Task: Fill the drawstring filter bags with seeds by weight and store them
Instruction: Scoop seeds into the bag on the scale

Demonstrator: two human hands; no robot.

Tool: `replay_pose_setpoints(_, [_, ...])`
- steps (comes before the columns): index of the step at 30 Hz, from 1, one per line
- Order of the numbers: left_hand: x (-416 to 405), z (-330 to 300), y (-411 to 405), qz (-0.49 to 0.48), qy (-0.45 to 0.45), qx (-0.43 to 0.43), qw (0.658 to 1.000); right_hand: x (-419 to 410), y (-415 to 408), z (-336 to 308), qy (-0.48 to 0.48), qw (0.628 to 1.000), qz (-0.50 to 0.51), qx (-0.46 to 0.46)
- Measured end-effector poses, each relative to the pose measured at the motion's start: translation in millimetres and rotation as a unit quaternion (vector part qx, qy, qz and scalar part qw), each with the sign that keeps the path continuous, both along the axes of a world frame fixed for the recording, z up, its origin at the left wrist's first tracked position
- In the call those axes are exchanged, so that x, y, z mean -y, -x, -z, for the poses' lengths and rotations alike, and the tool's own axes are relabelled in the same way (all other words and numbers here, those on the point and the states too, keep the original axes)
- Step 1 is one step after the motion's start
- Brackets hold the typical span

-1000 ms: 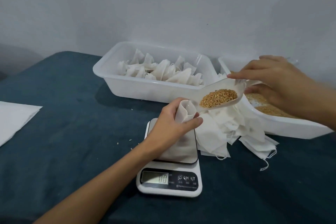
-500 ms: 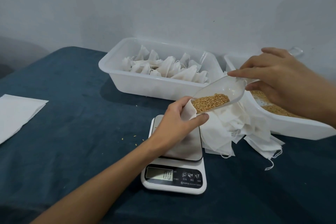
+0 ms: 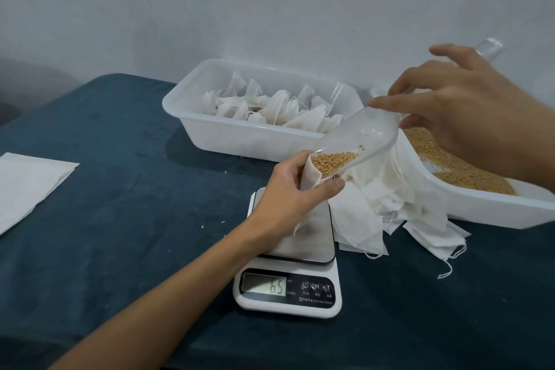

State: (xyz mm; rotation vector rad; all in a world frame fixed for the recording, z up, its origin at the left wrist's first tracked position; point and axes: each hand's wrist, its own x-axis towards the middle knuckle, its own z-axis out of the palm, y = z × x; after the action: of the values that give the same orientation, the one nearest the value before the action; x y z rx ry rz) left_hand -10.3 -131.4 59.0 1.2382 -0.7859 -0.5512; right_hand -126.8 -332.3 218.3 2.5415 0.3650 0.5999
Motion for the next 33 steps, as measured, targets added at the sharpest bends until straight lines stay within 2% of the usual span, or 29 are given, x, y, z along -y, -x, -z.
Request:
replay_pose_setpoints(18, [1,2,-2,-0.044,-0.017,-0.02,0.999,-17,-6,-3,0.063,0.998,-0.029,0.011])
replay_pose_setpoints(27, [-1,-1,1,-0.057,-0.028,-0.016,0.998,-16,-5,2,0.044,0.997,-0.049,0.049])
replay_pose_setpoints(33, [-2,0,-1,-0.059,-0.034,-0.02,0.998,-5,3,7,-0.021,0.997,-0.017,0.068])
